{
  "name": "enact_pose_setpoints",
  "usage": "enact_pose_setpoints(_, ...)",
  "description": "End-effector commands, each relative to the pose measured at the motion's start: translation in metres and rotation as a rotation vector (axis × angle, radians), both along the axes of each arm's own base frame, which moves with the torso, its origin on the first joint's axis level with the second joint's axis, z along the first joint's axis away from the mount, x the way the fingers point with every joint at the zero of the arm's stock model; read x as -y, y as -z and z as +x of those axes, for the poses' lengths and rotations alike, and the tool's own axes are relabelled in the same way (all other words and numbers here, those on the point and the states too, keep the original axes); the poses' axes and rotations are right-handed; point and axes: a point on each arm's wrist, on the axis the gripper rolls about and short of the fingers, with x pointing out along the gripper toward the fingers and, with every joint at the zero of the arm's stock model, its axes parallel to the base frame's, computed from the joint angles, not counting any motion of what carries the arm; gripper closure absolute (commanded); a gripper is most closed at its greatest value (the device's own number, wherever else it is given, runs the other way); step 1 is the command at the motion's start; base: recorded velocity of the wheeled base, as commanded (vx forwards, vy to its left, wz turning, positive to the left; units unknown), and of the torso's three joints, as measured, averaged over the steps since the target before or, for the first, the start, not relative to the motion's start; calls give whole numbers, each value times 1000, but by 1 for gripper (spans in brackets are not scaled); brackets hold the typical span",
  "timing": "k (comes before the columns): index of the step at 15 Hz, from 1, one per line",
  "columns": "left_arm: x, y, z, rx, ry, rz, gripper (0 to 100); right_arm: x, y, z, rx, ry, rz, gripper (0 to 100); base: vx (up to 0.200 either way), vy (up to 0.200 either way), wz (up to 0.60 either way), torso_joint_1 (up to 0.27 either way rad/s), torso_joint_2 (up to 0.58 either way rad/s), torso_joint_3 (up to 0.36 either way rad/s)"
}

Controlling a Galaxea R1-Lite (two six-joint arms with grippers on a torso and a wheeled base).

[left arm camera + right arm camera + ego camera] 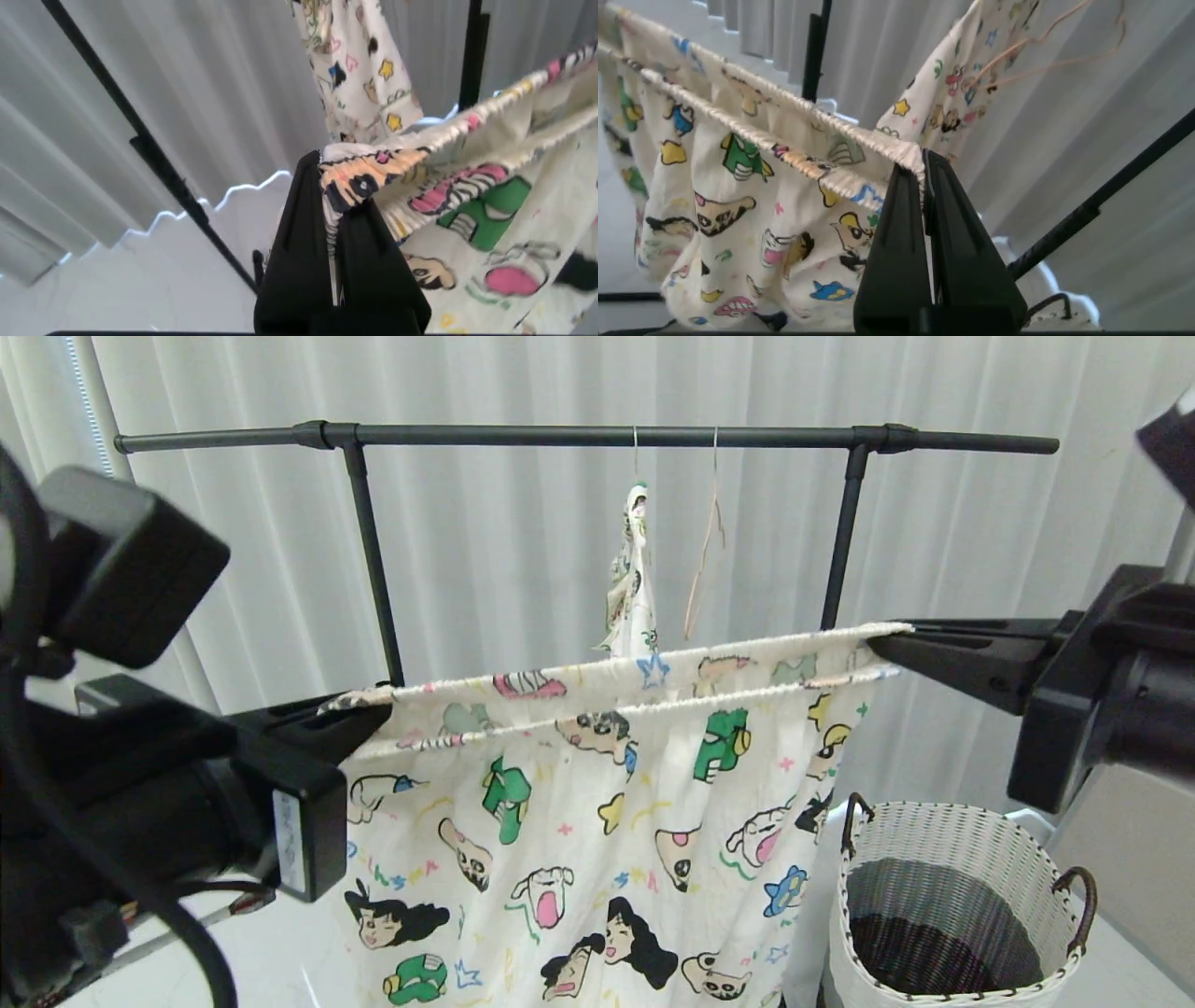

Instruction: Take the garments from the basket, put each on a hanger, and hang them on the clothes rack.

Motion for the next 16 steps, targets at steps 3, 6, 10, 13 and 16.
enact_pose_setpoints(3,14,-27,9,-143,73,1,100,8,-34,-6,34,-10,33,100,0,0,0,0,0,0)
enact_pose_setpoints(6,3,-44,-3,-201,227,-29,100,12,-50,-9,38,-52,44,100,0,0,0,0,0,0)
enact_pose_setpoints(10,-8,-79,2,-188,324,-133,100,17,-69,-14,46,-78,58,100,0,0,0,0,0,0)
enact_pose_setpoints(13,-14,-89,8,-151,277,-162,100,20,-76,-15,50,-78,63,100,0,0,0,0,0,0)
enact_pose_setpoints(16,-14,-91,8,-116,281,-189,100,29,-83,-18,34,-61,41,100,0,0,0,0,0,0)
